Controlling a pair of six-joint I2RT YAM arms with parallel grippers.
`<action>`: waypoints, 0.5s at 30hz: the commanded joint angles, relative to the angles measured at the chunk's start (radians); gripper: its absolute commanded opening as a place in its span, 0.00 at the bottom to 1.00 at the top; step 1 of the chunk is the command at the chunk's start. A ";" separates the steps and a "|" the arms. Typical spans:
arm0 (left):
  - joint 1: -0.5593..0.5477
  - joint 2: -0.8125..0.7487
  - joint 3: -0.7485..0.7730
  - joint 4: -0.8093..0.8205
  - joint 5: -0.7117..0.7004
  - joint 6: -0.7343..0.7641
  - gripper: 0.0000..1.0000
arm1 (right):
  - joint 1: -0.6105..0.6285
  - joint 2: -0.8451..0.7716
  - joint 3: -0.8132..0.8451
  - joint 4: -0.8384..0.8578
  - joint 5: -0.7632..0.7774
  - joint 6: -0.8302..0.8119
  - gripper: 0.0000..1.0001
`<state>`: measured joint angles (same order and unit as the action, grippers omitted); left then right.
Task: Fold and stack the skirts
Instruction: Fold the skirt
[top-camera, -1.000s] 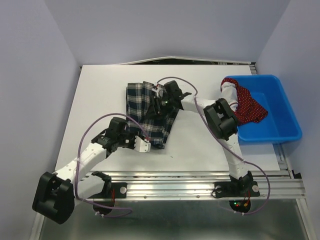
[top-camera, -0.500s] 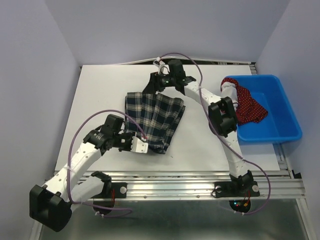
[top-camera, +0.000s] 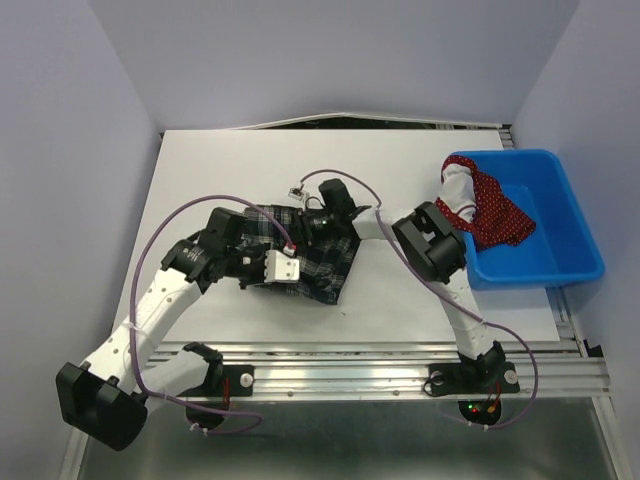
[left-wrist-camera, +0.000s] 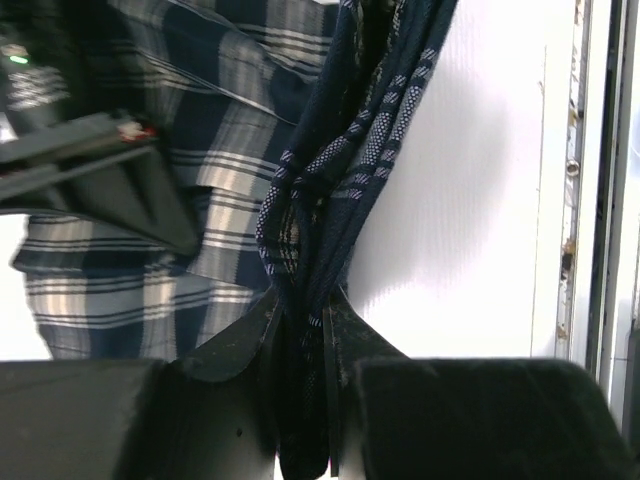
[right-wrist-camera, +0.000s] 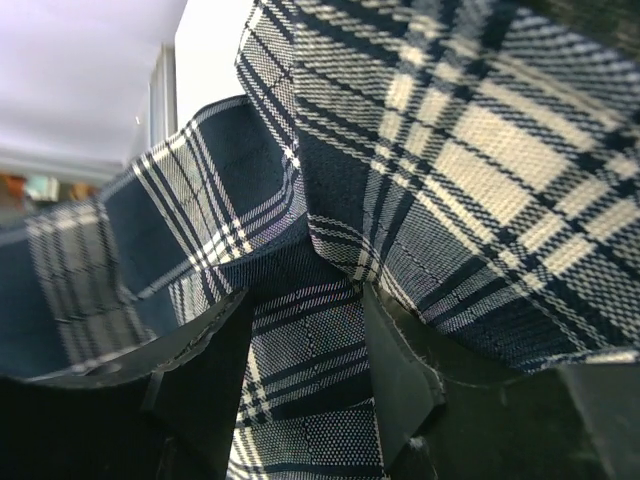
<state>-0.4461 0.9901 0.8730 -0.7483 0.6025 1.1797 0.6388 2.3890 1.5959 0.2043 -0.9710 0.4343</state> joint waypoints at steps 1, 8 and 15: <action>-0.005 0.013 0.099 -0.011 0.046 -0.035 0.00 | 0.055 -0.017 -0.099 -0.121 0.090 -0.146 0.53; -0.005 -0.014 0.097 -0.054 0.060 -0.014 0.00 | 0.042 -0.154 0.031 -0.247 0.138 -0.216 0.63; -0.005 -0.057 0.044 -0.075 0.068 -0.034 0.00 | -0.062 -0.165 0.311 -0.279 0.239 -0.261 0.76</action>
<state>-0.4461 0.9714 0.9276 -0.8120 0.6243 1.1587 0.6491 2.2704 1.7359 -0.0647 -0.8230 0.2256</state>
